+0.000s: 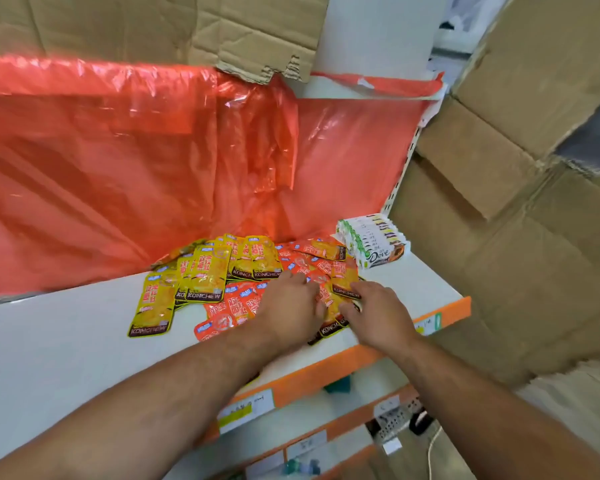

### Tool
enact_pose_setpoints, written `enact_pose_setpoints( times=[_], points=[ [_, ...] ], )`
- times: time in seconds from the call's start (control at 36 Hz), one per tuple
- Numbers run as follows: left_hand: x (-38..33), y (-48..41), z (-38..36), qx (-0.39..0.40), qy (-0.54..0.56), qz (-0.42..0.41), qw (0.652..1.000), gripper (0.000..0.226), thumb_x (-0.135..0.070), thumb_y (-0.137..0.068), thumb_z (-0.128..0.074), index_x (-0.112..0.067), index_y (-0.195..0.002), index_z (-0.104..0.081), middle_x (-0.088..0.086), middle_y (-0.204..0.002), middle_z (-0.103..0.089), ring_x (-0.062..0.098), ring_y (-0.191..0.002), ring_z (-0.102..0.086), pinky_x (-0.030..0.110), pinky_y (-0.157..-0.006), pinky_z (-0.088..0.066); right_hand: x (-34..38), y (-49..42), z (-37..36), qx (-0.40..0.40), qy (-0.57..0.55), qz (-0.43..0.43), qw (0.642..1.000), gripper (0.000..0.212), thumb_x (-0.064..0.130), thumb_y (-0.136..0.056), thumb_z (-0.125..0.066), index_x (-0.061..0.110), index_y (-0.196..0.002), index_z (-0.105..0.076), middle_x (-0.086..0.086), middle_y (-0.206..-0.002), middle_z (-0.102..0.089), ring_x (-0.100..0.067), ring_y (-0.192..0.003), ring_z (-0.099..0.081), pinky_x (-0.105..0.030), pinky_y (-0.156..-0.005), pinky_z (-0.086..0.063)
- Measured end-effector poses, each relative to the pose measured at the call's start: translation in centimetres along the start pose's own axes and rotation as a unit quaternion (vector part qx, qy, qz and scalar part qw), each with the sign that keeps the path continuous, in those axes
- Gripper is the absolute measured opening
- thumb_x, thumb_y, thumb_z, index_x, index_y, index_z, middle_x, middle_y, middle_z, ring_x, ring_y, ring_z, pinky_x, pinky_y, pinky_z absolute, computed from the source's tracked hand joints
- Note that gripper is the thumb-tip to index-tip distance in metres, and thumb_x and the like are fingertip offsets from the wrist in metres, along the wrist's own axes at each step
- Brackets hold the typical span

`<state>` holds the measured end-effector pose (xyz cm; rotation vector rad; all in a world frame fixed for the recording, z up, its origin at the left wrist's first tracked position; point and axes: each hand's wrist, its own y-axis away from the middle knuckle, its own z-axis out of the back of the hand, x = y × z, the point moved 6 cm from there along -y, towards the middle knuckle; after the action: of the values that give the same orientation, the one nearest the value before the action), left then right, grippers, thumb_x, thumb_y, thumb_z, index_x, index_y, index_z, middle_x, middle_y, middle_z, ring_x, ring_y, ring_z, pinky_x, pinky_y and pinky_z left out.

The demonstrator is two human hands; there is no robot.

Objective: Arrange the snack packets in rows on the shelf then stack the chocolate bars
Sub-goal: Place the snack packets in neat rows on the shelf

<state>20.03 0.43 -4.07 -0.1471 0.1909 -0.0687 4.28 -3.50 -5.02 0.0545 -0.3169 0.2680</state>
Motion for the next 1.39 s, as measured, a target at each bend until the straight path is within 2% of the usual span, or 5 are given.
enact_pose_setpoints(
  times=[0.47,0.64,0.86,1.08,1.39],
  points=[
    [-5.0,0.3,-3.4,-0.053,0.045,0.241,0.968,0.033,-0.04,-0.095,-0.046,-0.026,-0.115,-0.067,0.006,-0.107,-0.052,0.027,-0.104,-0.055,0.032,-0.073,-0.045,-3.2,-5.4,-1.0,0.121,0.053,0.152,0.979,0.059,0.052,-0.1,-0.042,0.027,-0.153,-0.036,-0.008,-0.152,-0.043,-0.035,-0.133,-0.034,-0.039,-0.109,-0.033],
    [-5.4,0.7,-3.6,-0.117,0.098,0.308,0.939,0.031,-0.042,-0.094,-0.052,-0.02,-0.111,-0.065,0.011,-0.105,-0.055,0.03,-0.102,-0.053,0.036,-0.082,-0.047,-4.1,-5.0,-0.6,0.103,-0.023,0.189,0.976,0.027,0.047,-0.097,-0.051,0.032,-0.114,-0.065,0.01,-0.123,-0.063,-0.028,-0.111,-0.043,-0.036,-0.093,-0.041],
    [-5.2,0.6,-3.6,-0.142,0.175,0.415,0.882,0.046,-0.033,-0.084,-0.071,-0.011,-0.113,-0.044,0.012,-0.11,-0.058,0.032,-0.102,-0.056,0.04,-0.079,-0.048,-4.8,-5.1,-0.5,0.111,-0.127,0.164,0.972,0.022,0.045,-0.089,-0.058,0.028,-0.076,-0.062,0.01,-0.087,-0.065,-0.025,-0.1,-0.055,-0.037,-0.079,-0.051],
    [-4.5,0.9,-3.8,-0.139,0.263,0.473,0.829,0.052,-0.035,-0.079,-0.077,-0.014,-0.117,-0.049,0.006,-0.109,-0.068,0.03,-0.101,-0.065,0.037,-0.082,-0.052,-4.1,-5.3,-1.5,0.12,-0.107,0.096,0.982,0.058,0.05,-0.079,-0.073,0.022,-0.123,-0.049,0.001,-0.121,-0.058,-0.026,-0.112,-0.058,-0.039,-0.09,-0.05],
    [-3.3,0.8,-3.8,-0.08,0.273,0.465,0.838,0.024,-0.012,-0.085,-0.066,-0.017,-0.107,-0.058,0.0,-0.097,-0.061,0.019,-0.084,-0.055,0.025,-0.071,-0.044,-3.7,-5.8,-1.9,0.169,-0.09,0.064,0.979,0.076,0.059,-0.055,-0.074,0.028,-0.119,-0.049,0.003,-0.112,-0.064,-0.026,-0.103,-0.062,-0.044,-0.09,-0.053]
  ],
)
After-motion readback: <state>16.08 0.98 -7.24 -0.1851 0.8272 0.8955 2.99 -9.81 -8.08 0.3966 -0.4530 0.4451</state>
